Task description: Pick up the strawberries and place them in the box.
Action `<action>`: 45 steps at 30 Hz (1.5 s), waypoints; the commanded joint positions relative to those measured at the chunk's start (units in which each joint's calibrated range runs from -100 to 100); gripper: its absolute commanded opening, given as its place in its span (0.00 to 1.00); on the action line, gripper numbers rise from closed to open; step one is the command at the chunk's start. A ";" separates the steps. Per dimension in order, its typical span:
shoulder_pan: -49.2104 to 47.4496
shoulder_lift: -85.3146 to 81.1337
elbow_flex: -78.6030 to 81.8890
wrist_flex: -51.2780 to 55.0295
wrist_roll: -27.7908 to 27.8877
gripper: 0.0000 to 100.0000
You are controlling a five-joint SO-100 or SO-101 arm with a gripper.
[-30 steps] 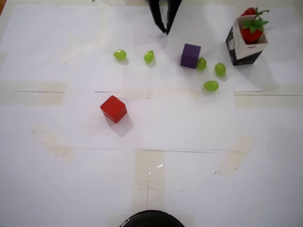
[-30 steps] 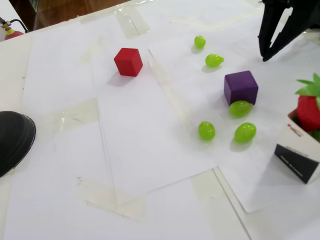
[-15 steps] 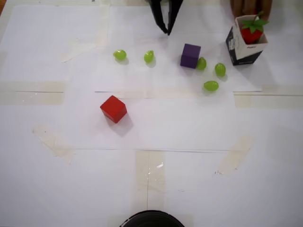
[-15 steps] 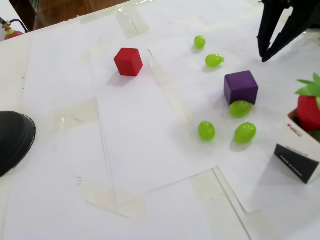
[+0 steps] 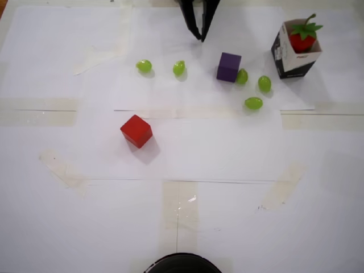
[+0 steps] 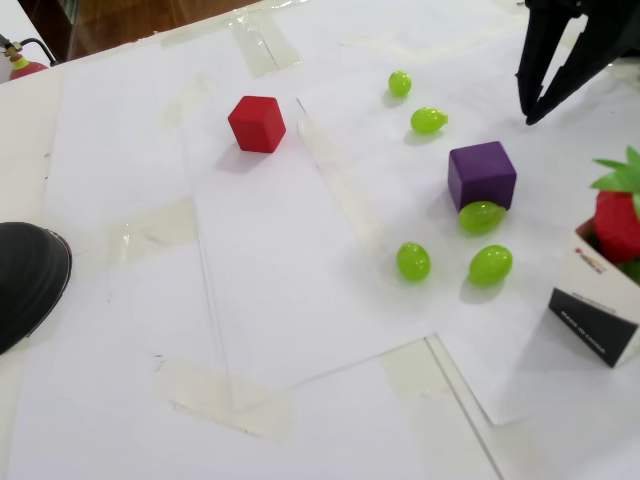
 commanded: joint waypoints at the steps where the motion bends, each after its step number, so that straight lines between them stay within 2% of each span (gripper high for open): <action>1: 0.64 -0.68 0.00 0.64 0.10 0.00; 45: -2.97 -0.68 0.00 2.68 -1.81 0.00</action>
